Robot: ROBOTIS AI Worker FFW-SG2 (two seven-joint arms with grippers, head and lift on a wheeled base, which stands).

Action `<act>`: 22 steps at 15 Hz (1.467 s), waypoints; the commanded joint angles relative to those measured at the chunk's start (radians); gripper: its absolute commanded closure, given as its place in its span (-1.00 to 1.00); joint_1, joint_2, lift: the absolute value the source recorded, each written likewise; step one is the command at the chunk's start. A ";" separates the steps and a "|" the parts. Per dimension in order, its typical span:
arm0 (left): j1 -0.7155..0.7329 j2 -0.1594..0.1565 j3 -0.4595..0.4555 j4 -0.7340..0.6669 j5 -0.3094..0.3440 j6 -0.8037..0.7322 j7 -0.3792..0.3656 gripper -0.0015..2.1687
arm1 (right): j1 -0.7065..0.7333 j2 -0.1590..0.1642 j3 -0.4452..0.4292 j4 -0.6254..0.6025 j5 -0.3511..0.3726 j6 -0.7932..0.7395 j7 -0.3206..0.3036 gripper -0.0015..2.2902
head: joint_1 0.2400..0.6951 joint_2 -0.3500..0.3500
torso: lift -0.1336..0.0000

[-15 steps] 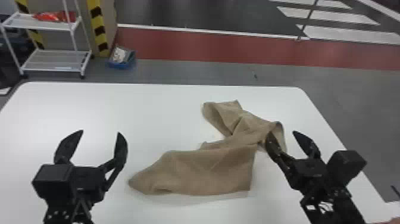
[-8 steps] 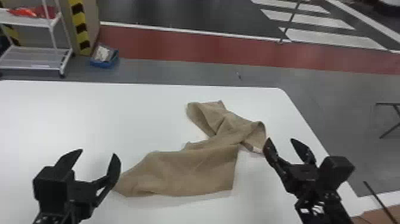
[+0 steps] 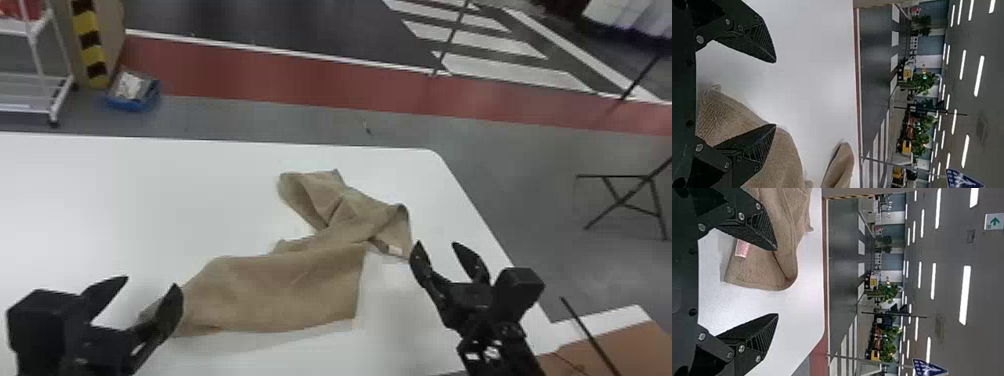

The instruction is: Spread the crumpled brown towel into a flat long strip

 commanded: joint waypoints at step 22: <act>0.034 0.000 0.025 -0.063 0.022 -0.081 -0.008 0.31 | -0.012 0.007 0.063 -0.005 -0.017 -0.055 -0.058 -0.70 | 1.00 -0.89 | -0.86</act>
